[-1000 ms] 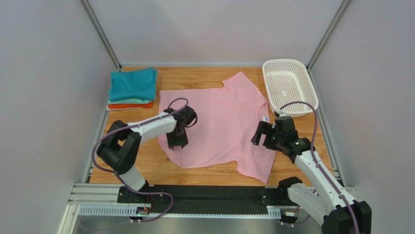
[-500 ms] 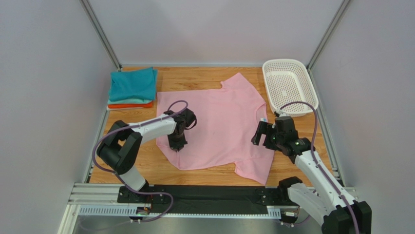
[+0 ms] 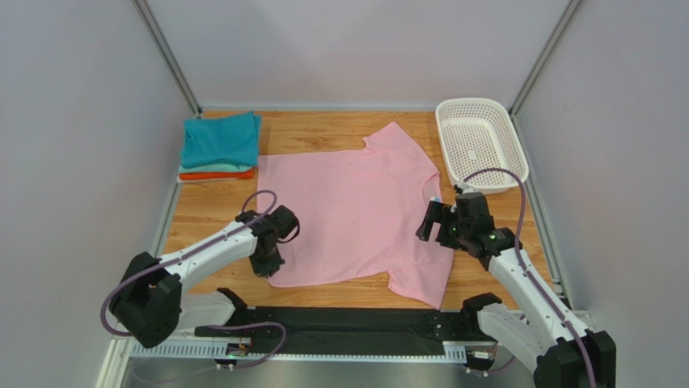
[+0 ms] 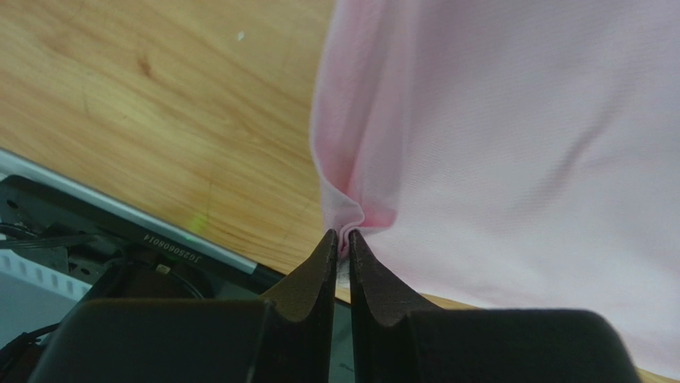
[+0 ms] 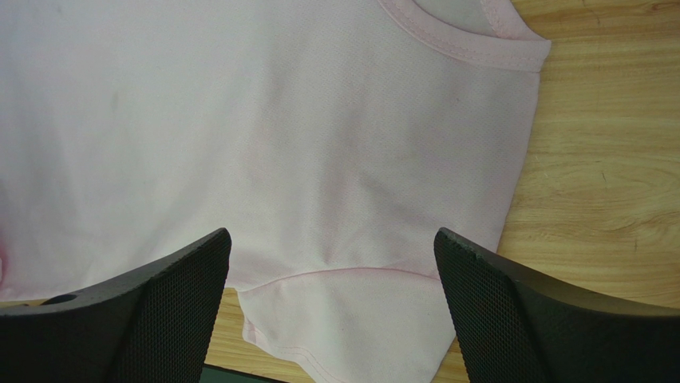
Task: Fold and stack the t-shirts
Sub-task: Flatten the tshirt out
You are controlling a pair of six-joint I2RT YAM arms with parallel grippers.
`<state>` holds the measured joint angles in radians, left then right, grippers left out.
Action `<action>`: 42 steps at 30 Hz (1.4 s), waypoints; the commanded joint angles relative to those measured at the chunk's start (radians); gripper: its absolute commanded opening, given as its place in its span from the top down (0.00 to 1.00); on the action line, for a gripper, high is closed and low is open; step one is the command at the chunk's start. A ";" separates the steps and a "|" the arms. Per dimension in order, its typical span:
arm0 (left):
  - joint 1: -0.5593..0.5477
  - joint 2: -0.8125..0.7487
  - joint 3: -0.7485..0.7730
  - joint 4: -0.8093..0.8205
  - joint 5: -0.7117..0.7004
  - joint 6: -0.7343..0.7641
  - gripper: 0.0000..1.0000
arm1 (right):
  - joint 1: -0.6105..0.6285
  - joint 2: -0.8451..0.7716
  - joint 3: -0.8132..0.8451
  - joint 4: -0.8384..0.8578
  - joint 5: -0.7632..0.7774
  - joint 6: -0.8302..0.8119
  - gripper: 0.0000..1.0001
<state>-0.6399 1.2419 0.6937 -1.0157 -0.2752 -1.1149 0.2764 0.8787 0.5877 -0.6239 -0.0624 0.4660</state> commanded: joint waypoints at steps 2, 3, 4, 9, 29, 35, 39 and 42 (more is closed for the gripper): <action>-0.003 -0.134 -0.082 -0.112 -0.001 -0.134 0.81 | 0.000 0.011 -0.009 0.041 -0.024 -0.010 0.00; -0.003 -0.160 -0.089 -0.112 0.008 -0.151 0.80 | 0.000 0.016 -0.009 0.043 -0.024 -0.010 0.00; -0.003 -0.212 -0.101 -0.116 0.017 -0.181 0.77 | -0.002 0.022 -0.009 0.043 -0.024 -0.012 0.00; -0.003 -0.335 -0.102 -0.165 0.016 -0.224 0.35 | 0.000 0.037 -0.003 0.038 -0.028 -0.010 0.00; 0.123 0.003 0.273 0.207 -0.010 0.220 0.00 | 0.104 0.317 0.234 0.139 0.019 -0.003 0.00; 0.255 0.292 0.404 0.344 0.087 0.334 0.00 | 0.103 0.653 0.490 0.144 0.061 -0.038 0.00; 0.309 0.467 0.513 0.350 0.100 0.375 0.00 | 0.092 0.860 0.641 0.107 0.133 -0.050 0.00; 0.316 0.626 0.636 0.309 0.094 0.402 0.00 | 0.080 0.979 0.731 0.093 0.122 -0.050 0.00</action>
<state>-0.3298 1.7763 1.2301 -0.7120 -0.1993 -0.7818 0.3702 1.7817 1.2465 -0.5098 0.0227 0.4335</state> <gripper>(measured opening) 0.994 0.998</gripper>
